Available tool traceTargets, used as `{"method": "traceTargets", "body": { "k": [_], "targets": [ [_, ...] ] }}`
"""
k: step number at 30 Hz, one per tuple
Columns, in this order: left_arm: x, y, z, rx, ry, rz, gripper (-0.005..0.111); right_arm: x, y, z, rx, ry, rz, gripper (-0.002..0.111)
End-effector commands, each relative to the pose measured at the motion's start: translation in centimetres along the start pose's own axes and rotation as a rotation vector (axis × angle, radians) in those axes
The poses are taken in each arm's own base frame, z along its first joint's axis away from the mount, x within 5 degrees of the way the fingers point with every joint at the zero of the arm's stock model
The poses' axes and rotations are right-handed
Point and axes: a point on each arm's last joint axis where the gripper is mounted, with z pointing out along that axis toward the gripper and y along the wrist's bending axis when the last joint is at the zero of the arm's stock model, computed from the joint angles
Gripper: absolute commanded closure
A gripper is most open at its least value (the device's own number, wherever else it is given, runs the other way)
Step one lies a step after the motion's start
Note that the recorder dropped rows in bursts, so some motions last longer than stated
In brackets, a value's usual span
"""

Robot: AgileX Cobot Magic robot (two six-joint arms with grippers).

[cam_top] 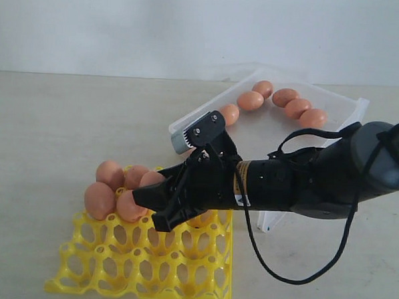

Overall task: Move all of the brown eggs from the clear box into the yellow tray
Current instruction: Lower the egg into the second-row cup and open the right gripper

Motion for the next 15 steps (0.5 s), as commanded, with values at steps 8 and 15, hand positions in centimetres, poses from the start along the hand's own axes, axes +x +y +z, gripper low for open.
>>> {"method": "traceTargets", "body": {
  "k": [8, 15],
  "targets": [
    [0.03, 0.03, -0.01, -0.005, -0.006, -0.001, 0.103, -0.13, 0.08, 0.11, -0.006, -0.004, -0.017, 0.062],
    [0.03, 0.03, -0.01, -0.005, -0.006, -0.001, 0.103, -0.14, 0.09, 0.11, -0.007, -0.006, -0.017, 0.062]
  ]
}}
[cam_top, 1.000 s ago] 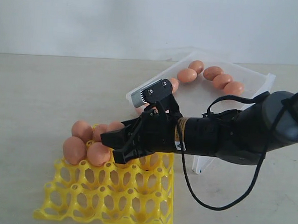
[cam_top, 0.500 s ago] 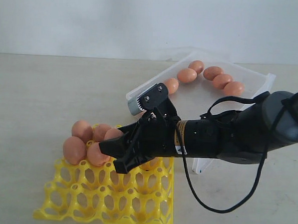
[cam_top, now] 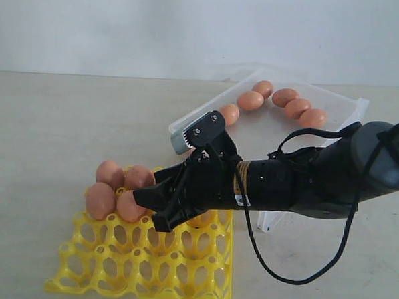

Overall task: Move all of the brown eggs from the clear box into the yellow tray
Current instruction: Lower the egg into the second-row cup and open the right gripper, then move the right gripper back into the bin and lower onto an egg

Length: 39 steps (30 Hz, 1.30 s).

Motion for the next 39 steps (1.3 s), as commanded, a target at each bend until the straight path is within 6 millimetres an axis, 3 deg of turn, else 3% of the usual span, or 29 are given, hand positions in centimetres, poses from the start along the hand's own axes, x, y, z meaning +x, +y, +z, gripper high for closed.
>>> {"method": "traceTargets", "body": {
  "k": [1, 8, 11, 14, 17, 21, 23, 26, 27, 30, 32, 35, 39],
  "targets": [
    [0.0, 0.0, 0.0, -0.005, -0.006, -0.001, 0.103, -0.2, 0.1, 0.1, -0.009, -0.010, -0.014, 0.062],
    [0.0, 0.0, 0.0, -0.005, -0.006, -0.001, 0.103, -0.9, 0.7, 0.0, -0.069, -0.085, -0.011, 0.062],
    [0.0, 0.0, 0.0, -0.005, -0.006, -0.001, 0.103, -2.7, 1.7, -0.7, -0.153, -0.195, 0.037, 0.063],
    [0.0, 0.0, 0.0, -0.005, -0.006, -0.001, 0.103, -5.9, 3.1, -2.6, -0.255, -0.352, 0.095, 0.075],
    [0.0, 0.0, 0.0, -0.005, -0.006, -0.001, 0.103, -9.7, 4.2, -5.2, -0.190, -0.475, -0.051, 0.108],
    [0.0, 0.0, 0.0, -0.005, -0.006, -0.001, 0.103, -14.6, 4.1, -8.3, 0.140, -0.436, -0.396, 0.109],
    [0.0, 0.0, 0.0, -0.005, -0.006, -0.001, 0.103, -17.2, 2.5, -9.9, 0.408, -0.278, -0.427, 0.109],
    [0.0, 0.0, 0.0, -0.005, -0.006, -0.001, 0.103, -19.4, -2.1, -12.0, 0.798, 0.050, -0.278, 0.109],
    [0.0, 0.0, 0.0, -0.005, -0.006, -0.001, 0.103, -20.4, -3.5, -12.7, 0.884, 0.100, -0.245, 0.109],
    [0.0, 0.0, 0.0, -0.005, -0.006, -0.001, 0.103, -21.0, -8.4, -13.7, 1.067, 0.309, -0.070, 0.109],
    [0.0, 0.0, 0.0, -0.005, -0.006, -0.001, 0.103, -20.5, -10.9, -13.5, 1.029, 0.478, 0.054, 0.109],
    [0.0, 0.0, 0.0, -0.005, -0.006, -0.001, 0.103, -19.1, -13.1, -11.9, 0.767, 0.677, 0.215, 0.109],
    [0.0, 0.0, 0.0, -0.005, -0.006, -0.001, 0.103, -18.9, -14.5, -8.8, 0.536, 0.612, 0.294, 0.108]
  ]
}}
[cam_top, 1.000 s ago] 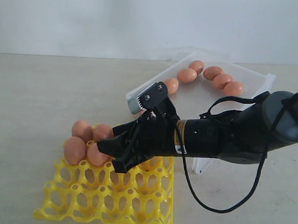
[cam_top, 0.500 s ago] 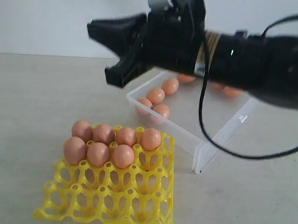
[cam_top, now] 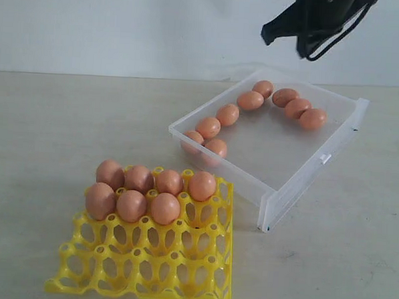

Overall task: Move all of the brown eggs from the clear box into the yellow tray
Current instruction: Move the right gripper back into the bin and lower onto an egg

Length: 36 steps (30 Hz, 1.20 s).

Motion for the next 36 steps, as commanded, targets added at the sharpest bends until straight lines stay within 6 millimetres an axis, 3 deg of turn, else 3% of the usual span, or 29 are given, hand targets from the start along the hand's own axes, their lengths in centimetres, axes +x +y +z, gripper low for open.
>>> {"method": "traceTargets", "body": {
  "k": [1, 3, 7, 10, 17, 27, 36],
  "targets": [
    [0.0, 0.0, 0.0, -0.005, -0.006, -0.001, 0.103, -1.2, 2.0, 2.6, -0.292, 0.018, 0.002, 0.106],
    [0.0, 0.0, 0.0, -0.005, -0.006, -0.001, 0.103, -1.3, 3.2, 3.4, -0.381, 0.018, -0.022, 0.098],
    [0.0, 0.0, 0.0, -0.005, -0.006, -0.001, 0.103, -1.1, 4.9, 5.6, -0.448, 0.044, -0.081, 0.068],
    [0.0, 0.0, 0.0, -0.005, -0.006, -0.001, 0.103, -0.8, 5.1, 7.4, -0.449, 0.108, 0.041, 0.051],
    [0.0, 0.0, 0.0, -0.005, -0.006, -0.001, 0.103, 0.3, 5.6, 11.3, -0.444, 0.227, 0.198, 0.050],
    [0.0, 0.0, 0.0, -0.005, -0.006, -0.001, 0.103, 0.9, 6.1, 12.7, -0.448, 0.284, 0.386, 0.050],
    [0.0, 0.0, 0.0, -0.005, -0.006, -0.001, 0.103, 0.3, 6.8, 13.7, -0.517, 0.252, 0.583, 0.050]
  ]
}}
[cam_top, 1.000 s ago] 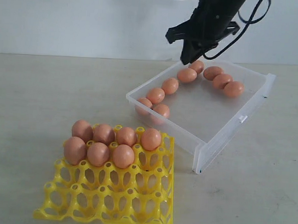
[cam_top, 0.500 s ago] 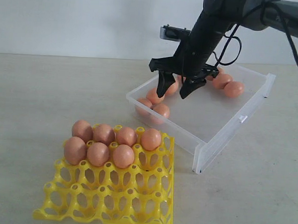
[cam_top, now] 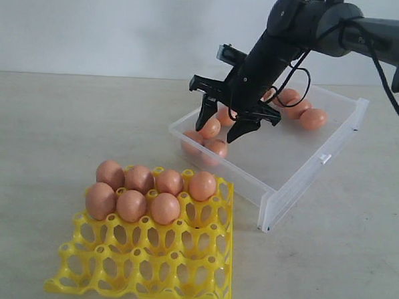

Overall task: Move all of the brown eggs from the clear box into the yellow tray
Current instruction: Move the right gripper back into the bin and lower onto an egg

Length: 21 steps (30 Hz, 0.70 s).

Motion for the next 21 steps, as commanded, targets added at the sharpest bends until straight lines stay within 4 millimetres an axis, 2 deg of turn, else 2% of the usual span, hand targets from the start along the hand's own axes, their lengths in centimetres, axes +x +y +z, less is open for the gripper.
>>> {"method": "traceTargets", "body": {
  "k": [1, 12, 17, 21],
  "targets": [
    [0.0, 0.0, 0.0, -0.005, -0.006, -0.001, 0.103, -0.3, 0.0, -0.3, -0.003, -0.034, 0.059, 0.050],
    [0.0, 0.0, 0.0, -0.005, -0.006, -0.001, 0.103, 0.6, -0.7, -0.4, 0.081, 0.056, 0.132, 0.050],
    [0.0, 0.0, 0.0, -0.005, -0.006, -0.001, 0.103, 0.4, -1.3, -0.4, 0.149, 0.025, 0.150, 0.050],
    [0.0, 0.0, 0.0, -0.005, -0.006, -0.001, 0.103, 0.3, -1.4, 1.0, 0.089, 0.047, 0.186, 0.050]
  ]
}}
